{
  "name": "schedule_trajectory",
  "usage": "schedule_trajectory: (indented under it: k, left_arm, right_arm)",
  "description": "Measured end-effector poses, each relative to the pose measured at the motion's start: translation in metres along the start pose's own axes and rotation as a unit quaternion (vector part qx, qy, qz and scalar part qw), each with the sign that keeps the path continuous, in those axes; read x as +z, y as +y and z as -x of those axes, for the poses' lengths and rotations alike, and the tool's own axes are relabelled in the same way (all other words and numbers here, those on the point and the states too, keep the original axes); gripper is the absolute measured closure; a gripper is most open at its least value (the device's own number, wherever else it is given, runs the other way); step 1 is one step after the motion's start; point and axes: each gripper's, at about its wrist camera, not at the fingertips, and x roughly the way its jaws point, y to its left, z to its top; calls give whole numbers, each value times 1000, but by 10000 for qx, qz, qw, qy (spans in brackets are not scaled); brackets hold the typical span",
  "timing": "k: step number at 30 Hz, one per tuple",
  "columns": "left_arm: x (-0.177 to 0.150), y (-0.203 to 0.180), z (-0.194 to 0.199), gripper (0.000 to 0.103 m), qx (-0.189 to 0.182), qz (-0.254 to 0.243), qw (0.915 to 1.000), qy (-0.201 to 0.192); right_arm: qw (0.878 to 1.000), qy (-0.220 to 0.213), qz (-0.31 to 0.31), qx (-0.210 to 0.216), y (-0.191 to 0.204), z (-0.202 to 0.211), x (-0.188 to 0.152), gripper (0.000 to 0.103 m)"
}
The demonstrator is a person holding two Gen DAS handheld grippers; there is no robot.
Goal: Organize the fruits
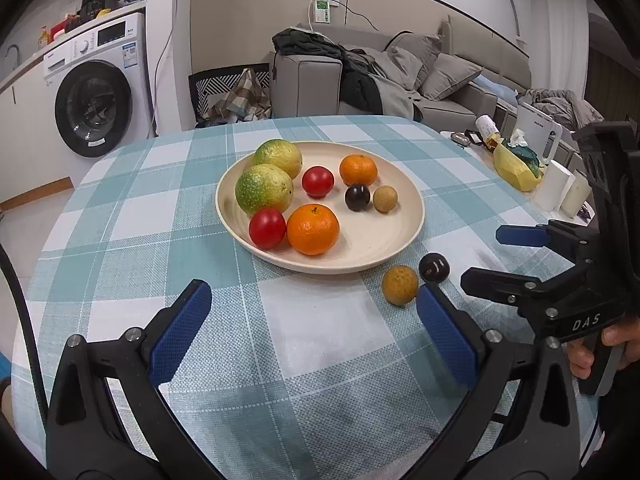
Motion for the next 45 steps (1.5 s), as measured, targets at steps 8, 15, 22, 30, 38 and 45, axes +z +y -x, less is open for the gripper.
schedule_trajectory:
  k: [8, 15, 22, 30, 38, 45]
  left_arm:
    - [-1, 1, -5, 1, -2, 50, 10000, 66]
    - [-2, 2, -6, 1, 4, 66, 9999, 97]
    - [-1, 2, -6, 1, 7, 47, 9999, 105]
    - [-1, 2, -7, 1, 8, 46, 9999, 129]
    - [-2, 1, -9, 1, 3, 26, 9999, 169]
    - [-2, -4, -12, 1, -100, 6, 9997, 221]
  right_arm:
    - [9987, 300, 304, -286, 12, -16, -2, 1]
    - [9979, 417, 409, -268, 15, -22, 1, 13]
    - [9961, 516, 638, -325, 22, -31, 6, 29]
    - [9953, 483, 814, -205, 27, -36, 11, 48]
    - [9971, 431, 569, 270, 26, -30, 10, 76]
    - [9983, 127, 463, 337, 25, -7, 3, 76]
